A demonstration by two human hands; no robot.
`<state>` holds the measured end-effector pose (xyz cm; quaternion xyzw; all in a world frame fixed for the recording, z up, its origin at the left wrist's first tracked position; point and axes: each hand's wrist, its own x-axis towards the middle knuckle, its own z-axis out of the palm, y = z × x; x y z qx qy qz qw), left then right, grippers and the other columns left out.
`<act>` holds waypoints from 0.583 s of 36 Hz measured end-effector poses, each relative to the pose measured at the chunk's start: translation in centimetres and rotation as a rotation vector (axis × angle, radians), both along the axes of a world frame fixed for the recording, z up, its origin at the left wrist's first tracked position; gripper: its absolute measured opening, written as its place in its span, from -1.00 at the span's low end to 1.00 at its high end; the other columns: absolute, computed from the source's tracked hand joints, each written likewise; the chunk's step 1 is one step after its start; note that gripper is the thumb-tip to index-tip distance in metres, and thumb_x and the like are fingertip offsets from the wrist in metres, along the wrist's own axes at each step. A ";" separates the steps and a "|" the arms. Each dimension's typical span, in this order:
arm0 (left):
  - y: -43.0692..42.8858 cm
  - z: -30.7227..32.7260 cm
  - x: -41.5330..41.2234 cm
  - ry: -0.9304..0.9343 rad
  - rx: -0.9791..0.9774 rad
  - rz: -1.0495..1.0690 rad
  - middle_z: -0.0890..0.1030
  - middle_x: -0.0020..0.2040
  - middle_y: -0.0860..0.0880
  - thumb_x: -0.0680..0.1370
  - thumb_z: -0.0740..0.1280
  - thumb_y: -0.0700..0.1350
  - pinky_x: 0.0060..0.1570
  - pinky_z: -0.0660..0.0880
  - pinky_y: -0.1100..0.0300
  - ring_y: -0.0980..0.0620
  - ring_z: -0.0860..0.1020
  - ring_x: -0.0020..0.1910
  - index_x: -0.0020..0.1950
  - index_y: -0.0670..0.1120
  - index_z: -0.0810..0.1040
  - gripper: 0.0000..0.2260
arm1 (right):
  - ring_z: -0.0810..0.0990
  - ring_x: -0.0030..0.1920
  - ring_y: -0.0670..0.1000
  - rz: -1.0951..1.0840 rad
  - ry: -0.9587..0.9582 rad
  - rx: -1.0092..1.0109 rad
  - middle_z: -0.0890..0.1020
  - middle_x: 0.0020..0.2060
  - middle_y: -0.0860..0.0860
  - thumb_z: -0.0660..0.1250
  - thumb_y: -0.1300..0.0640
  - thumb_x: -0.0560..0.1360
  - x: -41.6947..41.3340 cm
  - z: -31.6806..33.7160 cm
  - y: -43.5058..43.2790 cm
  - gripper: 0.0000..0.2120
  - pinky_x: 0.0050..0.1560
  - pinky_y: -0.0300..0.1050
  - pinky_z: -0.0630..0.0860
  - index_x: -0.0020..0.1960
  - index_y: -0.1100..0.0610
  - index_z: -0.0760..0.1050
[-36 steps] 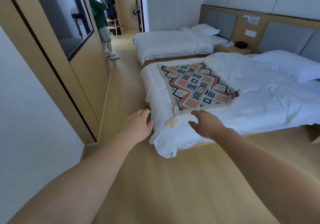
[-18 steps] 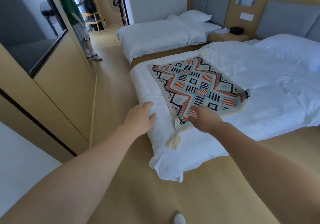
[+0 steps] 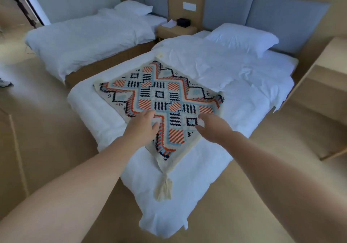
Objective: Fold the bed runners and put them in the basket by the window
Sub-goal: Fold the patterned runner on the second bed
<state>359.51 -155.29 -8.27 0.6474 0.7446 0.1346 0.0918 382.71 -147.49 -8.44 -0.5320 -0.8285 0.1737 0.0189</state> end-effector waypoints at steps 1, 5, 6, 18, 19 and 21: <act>1.2 -0.5 -0.8 0.000 -0.004 -0.031 0.44 0.36 -0.11 0.61 0.19 0.00 0.22 0.43 -0.04 -0.11 0.43 0.28 0.44 -0.13 0.31 -0.57 | 0.51 0.22 0.17 -0.033 -0.005 -0.006 0.52 0.26 0.13 0.20 -0.01 0.59 -0.4 -0.2 0.4 -0.60 0.15 0.05 0.50 0.37 0.14 0.38; 5.5 -2.0 -4.8 0.006 -0.027 -0.129 0.40 0.40 -0.10 0.61 0.18 0.01 0.24 0.42 -0.04 -0.11 0.41 0.33 0.47 -0.13 0.28 -0.55 | 0.49 0.25 0.15 -0.132 -0.021 -0.011 0.51 0.28 0.11 0.19 -0.01 0.59 -3.5 -1.1 2.0 -0.58 0.19 0.06 0.48 0.40 0.13 0.36; 6.5 -2.3 -6.0 0.003 -0.033 -0.155 0.40 0.40 -0.11 0.61 0.17 0.01 0.23 0.43 -0.03 -0.11 0.42 0.32 0.46 -0.14 0.28 -0.55 | 0.49 0.25 0.15 -0.155 -0.031 -0.012 0.51 0.28 0.11 0.18 -0.01 0.59 -4.6 -1.4 2.3 -0.58 0.19 0.06 0.48 0.40 0.13 0.36; 13.9 -3.5 -21.5 0.030 -0.127 -0.394 0.40 0.40 -0.11 0.63 0.16 0.01 0.25 0.39 0.00 -0.10 0.39 0.34 0.47 -0.15 0.26 -0.55 | 0.49 0.23 0.14 -0.416 -0.105 -0.063 0.48 0.30 0.10 0.17 -0.01 0.60 -19.4 -2.2 3.6 -0.59 0.14 0.04 0.50 0.40 0.10 0.34; 14.6 -3.5 -22.1 0.032 -0.130 -0.411 0.39 0.41 -0.12 0.63 0.15 0.01 0.27 0.38 0.00 -0.10 0.38 0.35 0.47 -0.15 0.25 -0.55 | 0.49 0.23 0.14 -0.430 -0.111 -0.065 0.47 0.30 0.09 0.17 -0.02 0.60 -20.1 -2.1 3.8 -0.59 0.14 0.04 0.50 0.40 0.10 0.34; 16.0 -3.7 -22.6 0.038 -0.138 -0.451 0.38 0.42 -0.11 0.63 0.14 0.02 0.28 0.38 0.01 -0.09 0.37 0.36 0.48 -0.14 0.25 -0.55 | 0.49 0.21 0.14 -0.462 -0.118 -0.075 0.48 0.28 0.10 0.16 -0.02 0.60 -21.0 -2.2 4.1 -0.59 0.14 0.05 0.50 0.40 0.11 0.35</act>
